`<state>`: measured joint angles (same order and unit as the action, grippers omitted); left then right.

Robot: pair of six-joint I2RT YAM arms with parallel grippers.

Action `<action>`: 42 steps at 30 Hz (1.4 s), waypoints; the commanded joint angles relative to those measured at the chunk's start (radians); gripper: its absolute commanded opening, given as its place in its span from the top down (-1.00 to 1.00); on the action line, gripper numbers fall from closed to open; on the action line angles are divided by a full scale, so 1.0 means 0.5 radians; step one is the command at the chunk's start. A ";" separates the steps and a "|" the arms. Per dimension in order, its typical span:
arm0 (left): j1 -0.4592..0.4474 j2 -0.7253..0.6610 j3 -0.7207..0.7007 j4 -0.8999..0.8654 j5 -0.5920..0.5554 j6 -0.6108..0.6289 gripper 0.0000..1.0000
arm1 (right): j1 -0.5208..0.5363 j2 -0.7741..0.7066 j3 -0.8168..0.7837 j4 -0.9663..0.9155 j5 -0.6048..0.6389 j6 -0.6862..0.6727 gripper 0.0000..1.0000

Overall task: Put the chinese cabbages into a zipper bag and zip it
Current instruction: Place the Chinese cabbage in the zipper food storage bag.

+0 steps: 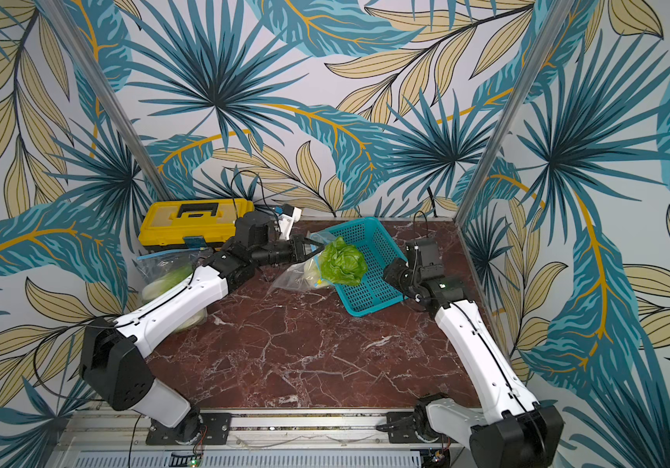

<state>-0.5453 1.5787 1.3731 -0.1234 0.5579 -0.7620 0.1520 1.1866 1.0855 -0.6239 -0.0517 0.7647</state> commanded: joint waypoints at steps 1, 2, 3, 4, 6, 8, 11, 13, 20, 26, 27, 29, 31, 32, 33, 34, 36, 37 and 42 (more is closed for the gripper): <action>-0.004 -0.056 0.065 0.078 0.052 -0.046 1.00 | -0.120 0.113 -0.164 0.449 -0.353 0.269 0.10; -0.010 -0.059 0.075 0.079 0.057 -0.057 1.00 | -0.134 0.178 -0.192 0.551 -0.424 0.310 0.11; -0.016 -0.059 0.087 0.079 0.057 -0.070 1.00 | -0.143 0.236 -0.191 0.587 -0.469 0.348 0.11; -0.022 -0.057 0.101 0.078 0.058 -0.090 1.00 | -0.144 0.296 -0.171 0.613 -0.518 0.372 0.11; -0.029 -0.047 0.132 0.078 0.076 -0.148 1.00 | -0.141 0.365 -0.186 0.764 -0.611 0.426 0.07; -0.033 -0.043 0.168 0.079 0.095 -0.187 1.00 | -0.142 0.429 -0.196 0.927 -0.689 0.443 0.06; -0.035 -0.048 0.222 0.081 0.100 -0.217 1.00 | -0.126 0.531 -0.202 1.087 -0.876 0.470 0.01; -0.040 -0.047 0.255 0.079 0.104 -0.227 1.00 | -0.109 0.580 -0.223 1.197 -0.989 0.500 -0.03; -0.038 -0.038 0.274 0.080 0.103 -0.242 1.00 | -0.071 0.490 -0.407 2.053 -1.494 0.803 -0.15; -0.037 -0.007 0.263 0.079 0.098 -0.251 1.00 | 0.036 0.324 -0.314 1.820 -1.650 0.625 -0.23; -0.041 0.004 0.268 0.080 0.104 -0.251 1.00 | 0.077 0.323 -0.278 1.739 -1.621 0.573 -0.23; -0.057 0.015 0.283 0.081 0.108 -0.252 1.00 | 0.164 0.347 -0.210 1.657 -1.561 0.538 -0.23; -0.081 0.024 0.302 0.078 0.109 -0.245 1.00 | 0.264 0.404 -0.143 1.612 -1.446 0.527 -0.22; -0.091 0.025 0.311 0.079 0.111 -0.247 1.00 | 0.301 0.427 -0.110 1.545 -1.397 0.505 -0.21; -0.093 0.018 0.315 0.080 0.109 -0.249 1.00 | 0.331 0.445 -0.103 1.529 -1.329 0.496 -0.20; -0.100 0.012 0.316 0.078 0.109 -0.248 1.00 | 0.350 0.456 -0.122 1.562 -1.270 0.509 -0.18; -0.100 -0.001 0.307 0.078 0.111 -0.248 1.00 | 0.361 0.482 -0.137 1.636 -1.221 0.558 -0.11; -0.100 -0.006 0.304 0.079 0.111 -0.248 1.00 | 0.363 0.489 -0.132 1.652 -1.198 0.573 -0.04; -0.103 0.005 0.273 0.079 0.110 -0.260 1.00 | 0.437 0.470 -0.067 1.732 -1.030 0.603 0.15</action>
<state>-0.5785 1.5784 1.5101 -0.1013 0.5941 -0.8879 0.3386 1.4311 1.0092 0.1825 -0.6300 1.0637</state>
